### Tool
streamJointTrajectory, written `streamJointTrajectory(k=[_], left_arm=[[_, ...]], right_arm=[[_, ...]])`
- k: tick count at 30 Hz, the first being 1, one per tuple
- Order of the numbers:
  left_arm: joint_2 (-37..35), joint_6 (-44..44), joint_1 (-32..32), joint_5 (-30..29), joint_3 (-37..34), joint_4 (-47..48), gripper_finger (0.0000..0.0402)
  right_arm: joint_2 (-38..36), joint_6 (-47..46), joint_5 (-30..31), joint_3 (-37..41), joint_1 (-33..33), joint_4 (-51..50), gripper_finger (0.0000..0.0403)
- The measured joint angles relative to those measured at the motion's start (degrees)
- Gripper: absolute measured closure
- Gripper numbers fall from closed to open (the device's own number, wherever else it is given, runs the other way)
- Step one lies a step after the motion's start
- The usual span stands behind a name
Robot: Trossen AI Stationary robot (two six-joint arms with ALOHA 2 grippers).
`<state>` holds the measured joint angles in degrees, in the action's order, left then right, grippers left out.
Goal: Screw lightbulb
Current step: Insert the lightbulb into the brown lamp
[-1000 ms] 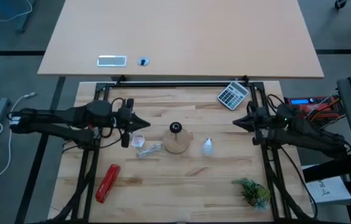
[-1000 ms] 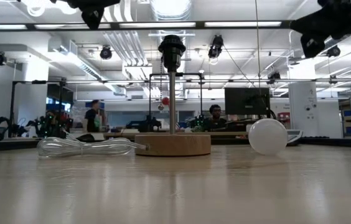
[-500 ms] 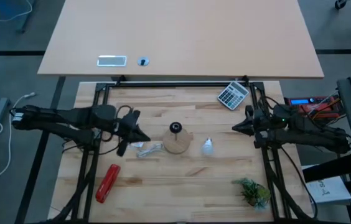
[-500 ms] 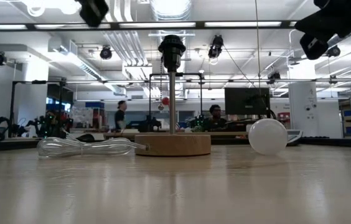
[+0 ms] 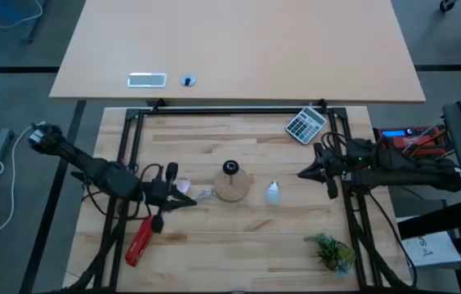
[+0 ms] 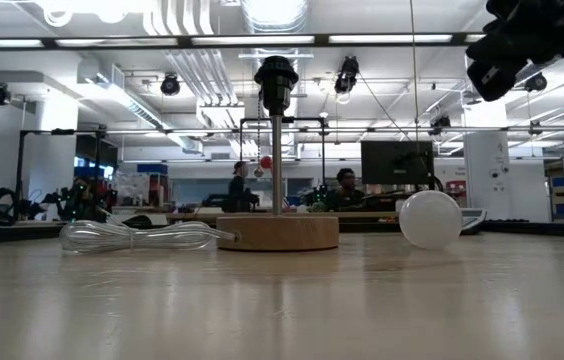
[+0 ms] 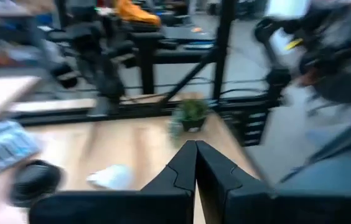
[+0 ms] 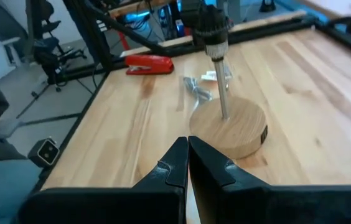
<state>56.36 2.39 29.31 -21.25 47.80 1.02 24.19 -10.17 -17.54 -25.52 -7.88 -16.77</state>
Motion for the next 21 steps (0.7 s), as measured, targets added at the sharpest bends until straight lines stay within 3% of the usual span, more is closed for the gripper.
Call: streamJointTrajectory(k=[5, 12, 15, 18, 21], left_arm=[[3.18, -7.38, -0.10, -2.29, 0.23, -0.91, 0.0402], [10.92, -5.63, -0.12, -3.27, 0.23, -10.81, 0.0402], [14.31, -4.99, -0.12, -7.53, 0.23, -15.36, 0.0402], [16.12, -2.53, -0.14, -15.47, 0.23, -15.85, 0.0402], [16.90, 3.28, -0.16, -17.57, 0.23, -14.03, 0.0402]], right_arm=[[1.58, 2.20, 0.02, -1.56, 0.00, 3.06, 0.0394], [3.81, -2.16, 0.00, -2.27, 0.00, 5.89, 0.0394], [5.09, -2.33, 0.01, -2.27, 0.00, 6.37, 0.0394], [6.56, -2.51, -0.04, -2.27, 0.02, 6.32, 0.0394], [8.58, -0.75, -0.90, -2.27, 0.13, 4.29, 0.0394]])
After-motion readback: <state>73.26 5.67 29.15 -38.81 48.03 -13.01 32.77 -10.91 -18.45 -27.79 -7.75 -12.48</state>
